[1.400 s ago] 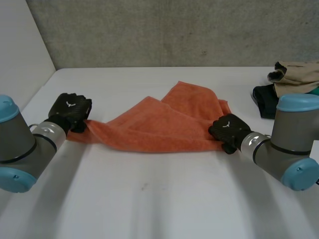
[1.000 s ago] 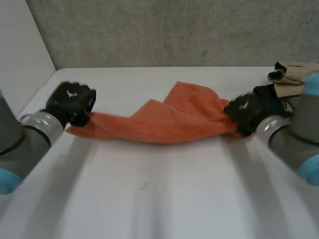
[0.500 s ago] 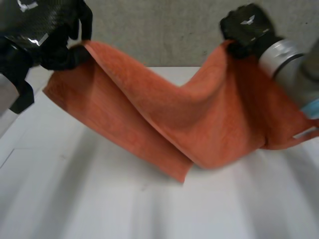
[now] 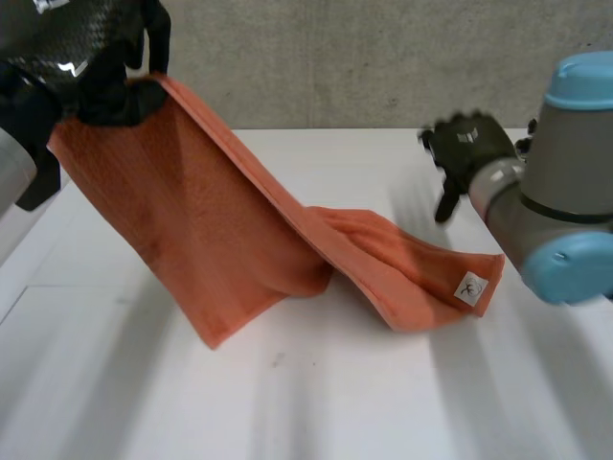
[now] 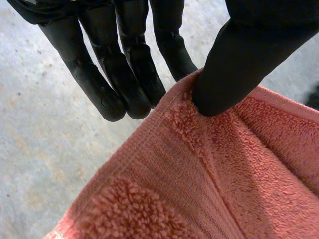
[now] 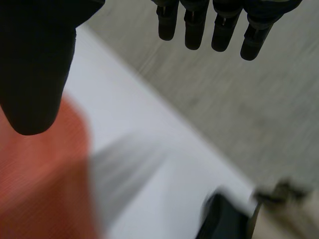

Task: Fold the laundry.

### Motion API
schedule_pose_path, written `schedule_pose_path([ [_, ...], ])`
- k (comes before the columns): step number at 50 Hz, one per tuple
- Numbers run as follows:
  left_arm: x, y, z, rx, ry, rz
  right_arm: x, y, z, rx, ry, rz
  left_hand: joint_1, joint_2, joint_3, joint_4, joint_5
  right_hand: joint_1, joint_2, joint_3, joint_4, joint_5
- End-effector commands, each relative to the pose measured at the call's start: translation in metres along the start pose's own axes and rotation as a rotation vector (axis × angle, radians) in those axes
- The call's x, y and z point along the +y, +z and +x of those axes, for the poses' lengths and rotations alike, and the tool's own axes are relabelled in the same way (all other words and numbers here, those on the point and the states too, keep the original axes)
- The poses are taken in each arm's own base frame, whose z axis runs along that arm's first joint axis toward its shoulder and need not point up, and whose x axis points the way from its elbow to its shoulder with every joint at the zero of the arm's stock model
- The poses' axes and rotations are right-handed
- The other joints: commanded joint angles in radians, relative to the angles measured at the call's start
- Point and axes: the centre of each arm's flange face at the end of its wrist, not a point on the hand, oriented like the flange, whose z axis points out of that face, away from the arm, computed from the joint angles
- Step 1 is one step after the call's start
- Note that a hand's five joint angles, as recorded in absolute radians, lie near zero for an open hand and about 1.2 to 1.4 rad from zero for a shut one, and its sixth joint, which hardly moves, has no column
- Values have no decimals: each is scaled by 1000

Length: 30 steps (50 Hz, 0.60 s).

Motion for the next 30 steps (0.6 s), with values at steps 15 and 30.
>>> schedule_pose_path([
  [15,-35,4,13,4,-26,69,101,-66,-96,-205,551,-211,234,202,210,195,237,629,648,648,648,632],
  [30,21,10,-11,-69,41,-110,55,-66,-28,-161,144,-150,234,202,210,195,237,1171,1189,1190,1189,1173],
])
